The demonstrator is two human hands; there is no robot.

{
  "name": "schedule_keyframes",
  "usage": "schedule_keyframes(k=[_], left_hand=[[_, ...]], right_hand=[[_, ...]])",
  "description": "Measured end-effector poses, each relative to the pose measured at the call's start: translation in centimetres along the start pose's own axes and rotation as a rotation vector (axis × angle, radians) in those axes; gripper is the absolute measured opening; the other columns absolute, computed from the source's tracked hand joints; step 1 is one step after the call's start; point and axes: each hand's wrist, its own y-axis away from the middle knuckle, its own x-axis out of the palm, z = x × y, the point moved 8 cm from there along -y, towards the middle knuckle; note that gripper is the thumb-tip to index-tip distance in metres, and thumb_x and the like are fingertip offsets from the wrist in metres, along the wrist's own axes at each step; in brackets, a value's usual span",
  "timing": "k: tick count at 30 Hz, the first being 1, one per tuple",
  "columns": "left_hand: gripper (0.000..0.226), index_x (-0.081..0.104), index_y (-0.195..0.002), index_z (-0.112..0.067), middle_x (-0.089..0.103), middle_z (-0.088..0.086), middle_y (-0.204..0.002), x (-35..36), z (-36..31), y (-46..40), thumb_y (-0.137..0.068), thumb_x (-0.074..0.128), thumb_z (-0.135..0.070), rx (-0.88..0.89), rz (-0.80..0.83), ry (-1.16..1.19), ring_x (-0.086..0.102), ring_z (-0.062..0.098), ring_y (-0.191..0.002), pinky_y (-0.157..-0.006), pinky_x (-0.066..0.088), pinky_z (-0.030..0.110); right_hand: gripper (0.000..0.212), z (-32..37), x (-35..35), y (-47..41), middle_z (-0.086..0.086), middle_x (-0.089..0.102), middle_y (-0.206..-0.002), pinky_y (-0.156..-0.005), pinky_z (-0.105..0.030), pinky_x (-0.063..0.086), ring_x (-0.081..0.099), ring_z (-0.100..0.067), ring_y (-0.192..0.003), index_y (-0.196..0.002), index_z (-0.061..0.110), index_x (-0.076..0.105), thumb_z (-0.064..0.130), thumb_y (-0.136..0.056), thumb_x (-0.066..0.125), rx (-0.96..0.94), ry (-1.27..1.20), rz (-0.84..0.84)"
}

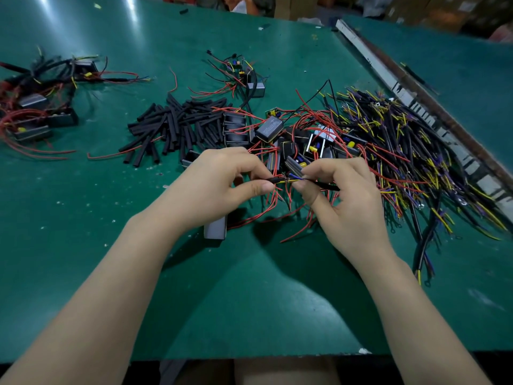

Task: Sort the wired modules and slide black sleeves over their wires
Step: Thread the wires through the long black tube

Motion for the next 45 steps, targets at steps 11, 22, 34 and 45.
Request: schedule_keyframes(k=[11, 22, 34, 45], left_hand=[[0.013, 0.070, -0.094, -0.012, 0.060, -0.003, -0.081, -0.3, -0.5, -0.1, -0.088, 0.066, -0.022, 0.024, -0.054, -0.003, 0.053, 0.006, -0.077, -0.072, 0.039, 0.015], [0.011, 0.072, -0.091, -0.013, 0.065, 0.002, -0.083, -0.1, -0.4, 0.0, -0.085, 0.069, -0.021, 0.040, -0.040, -0.015, 0.055, 0.007, -0.077, -0.073, 0.041, 0.016], [0.014, 0.074, -0.094, -0.013, 0.063, 0.005, -0.085, 0.4, -0.6, -0.1, -0.083, 0.070, -0.021, 0.052, 0.044, 0.008, 0.059, 0.020, -0.079, -0.075, 0.048, 0.031], [0.012, 0.072, -0.086, -0.011, 0.064, 0.002, -0.081, 0.1, -1.1, 0.0, -0.081, 0.070, -0.021, 0.108, 0.028, 0.045, 0.057, 0.015, -0.076, -0.074, 0.046, 0.029]], right_hand=[[0.008, 0.0, 0.2, -0.1, 0.036, 0.048, -0.082, -0.071, -0.054, 0.047, 0.048, -0.013, -0.085, -0.090, 0.022, 0.062, 0.027, -0.085, 0.065, 0.009, -0.001, -0.002], [0.020, 0.5, 0.6, -0.1, 0.025, 0.049, -0.084, -0.069, -0.051, 0.048, 0.047, -0.013, -0.084, -0.089, 0.012, 0.064, 0.032, -0.085, 0.063, -0.025, 0.035, 0.047], [0.016, 0.8, 0.8, 0.2, 0.020, 0.053, -0.084, -0.076, -0.034, 0.036, 0.048, -0.013, -0.083, -0.090, 0.021, 0.055, 0.033, -0.085, 0.064, -0.090, 0.050, 0.059], [0.015, 1.3, 0.5, 0.4, 0.007, 0.066, -0.085, -0.072, -0.045, 0.042, 0.049, -0.012, -0.084, -0.091, 0.019, 0.056, 0.029, -0.086, 0.066, -0.121, 0.008, 0.026]])
